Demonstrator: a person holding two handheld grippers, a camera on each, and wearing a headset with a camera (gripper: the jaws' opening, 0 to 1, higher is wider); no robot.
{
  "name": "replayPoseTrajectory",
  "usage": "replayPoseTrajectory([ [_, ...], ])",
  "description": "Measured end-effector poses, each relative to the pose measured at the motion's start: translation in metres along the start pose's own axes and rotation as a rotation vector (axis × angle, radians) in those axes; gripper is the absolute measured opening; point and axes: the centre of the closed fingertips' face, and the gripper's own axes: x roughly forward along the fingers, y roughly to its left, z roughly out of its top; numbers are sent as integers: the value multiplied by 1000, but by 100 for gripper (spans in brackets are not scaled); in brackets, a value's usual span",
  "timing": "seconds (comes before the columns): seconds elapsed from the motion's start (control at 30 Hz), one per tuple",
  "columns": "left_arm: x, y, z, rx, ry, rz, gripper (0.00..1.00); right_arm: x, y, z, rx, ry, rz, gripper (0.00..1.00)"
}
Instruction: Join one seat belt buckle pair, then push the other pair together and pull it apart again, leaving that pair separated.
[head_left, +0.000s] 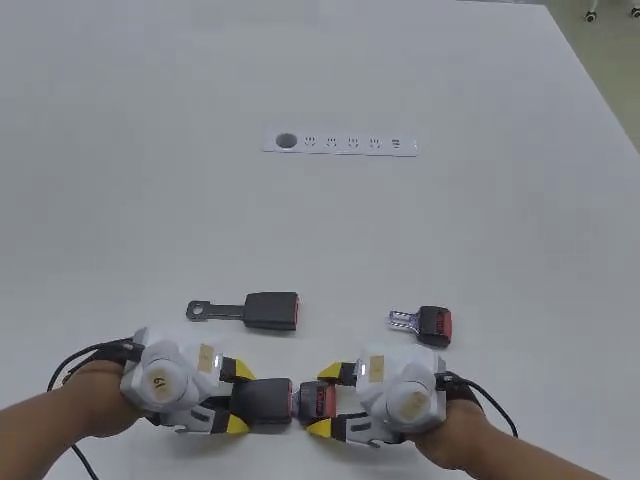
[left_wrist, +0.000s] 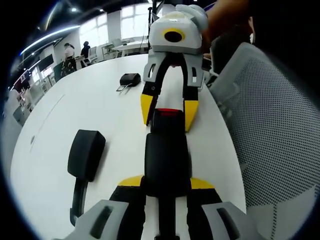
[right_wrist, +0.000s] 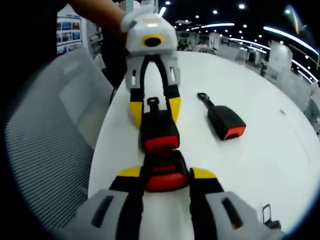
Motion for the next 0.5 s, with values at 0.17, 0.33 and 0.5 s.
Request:
replayPoseTrajectory([
  [0.17, -1, 0, 1, -3, -11, -1, 32, 0, 1, 0, 65, -26, -4, 35],
  [0.33, -1, 0, 2, -4, -23, -4, 32, 0, 3, 0, 48, -31, -17, 35],
  [0.5, -1, 0, 1, -10, -31, -8, 31, 0, 4, 0, 67, -44, -19, 34],
])
